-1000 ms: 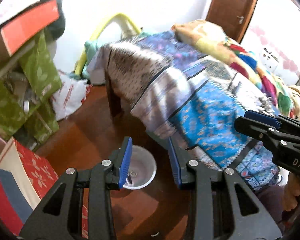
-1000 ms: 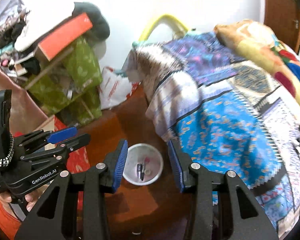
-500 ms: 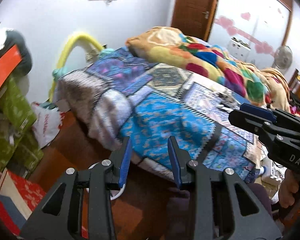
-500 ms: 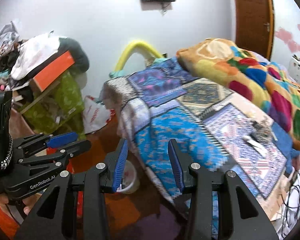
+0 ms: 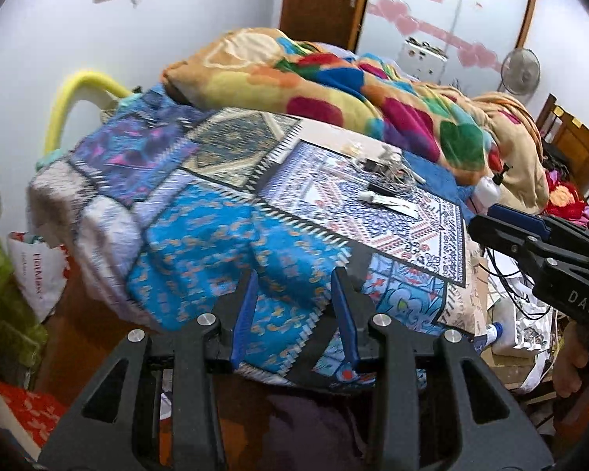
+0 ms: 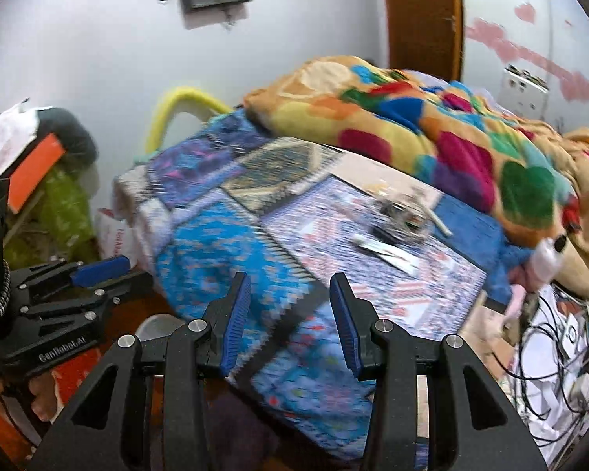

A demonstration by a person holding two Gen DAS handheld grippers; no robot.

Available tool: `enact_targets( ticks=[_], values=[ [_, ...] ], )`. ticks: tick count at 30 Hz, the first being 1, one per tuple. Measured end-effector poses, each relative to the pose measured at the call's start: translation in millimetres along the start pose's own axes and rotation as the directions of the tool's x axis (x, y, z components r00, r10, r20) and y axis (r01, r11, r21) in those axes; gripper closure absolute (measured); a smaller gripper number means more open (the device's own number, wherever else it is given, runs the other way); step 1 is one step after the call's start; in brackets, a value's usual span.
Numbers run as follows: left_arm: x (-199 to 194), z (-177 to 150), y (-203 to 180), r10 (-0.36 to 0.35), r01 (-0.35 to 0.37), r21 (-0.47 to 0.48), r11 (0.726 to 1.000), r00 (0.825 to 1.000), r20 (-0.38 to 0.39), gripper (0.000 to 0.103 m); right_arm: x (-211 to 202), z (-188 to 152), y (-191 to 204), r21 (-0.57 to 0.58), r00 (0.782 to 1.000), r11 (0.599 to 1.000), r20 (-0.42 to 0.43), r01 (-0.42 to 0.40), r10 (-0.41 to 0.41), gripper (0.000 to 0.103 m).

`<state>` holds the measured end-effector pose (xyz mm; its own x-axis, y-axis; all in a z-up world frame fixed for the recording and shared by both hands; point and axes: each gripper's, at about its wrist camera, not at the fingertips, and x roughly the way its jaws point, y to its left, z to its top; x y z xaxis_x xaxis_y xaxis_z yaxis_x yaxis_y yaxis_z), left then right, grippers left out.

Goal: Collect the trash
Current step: 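Move both open tools back up over the bed items, then close the left tool on the white tube while the right tool grasps the razor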

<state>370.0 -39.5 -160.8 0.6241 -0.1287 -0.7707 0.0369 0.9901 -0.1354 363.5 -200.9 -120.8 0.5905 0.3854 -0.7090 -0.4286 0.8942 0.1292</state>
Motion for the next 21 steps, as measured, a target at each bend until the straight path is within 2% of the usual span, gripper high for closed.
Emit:
enact_targets(
  ticks=[5,12,21],
  values=[
    [39,13,-11,-0.020,0.020,0.004,1.000,0.999,-0.037,0.065,17,-3,-43,0.039,0.998,0.998,-0.044,0.054,-0.052,0.065],
    [96,28,-29,-0.059,0.062,0.022,0.998,0.993,-0.104,0.065,49,-2,-88,0.105,0.993,0.990,-0.078,0.094,-0.086,0.065],
    [154,52,-62,-0.102,0.109,0.054,0.993,0.988,-0.120,0.065,95,7,-129,0.097,0.984,0.984,-0.112,0.149,-0.138,0.065]
  ],
)
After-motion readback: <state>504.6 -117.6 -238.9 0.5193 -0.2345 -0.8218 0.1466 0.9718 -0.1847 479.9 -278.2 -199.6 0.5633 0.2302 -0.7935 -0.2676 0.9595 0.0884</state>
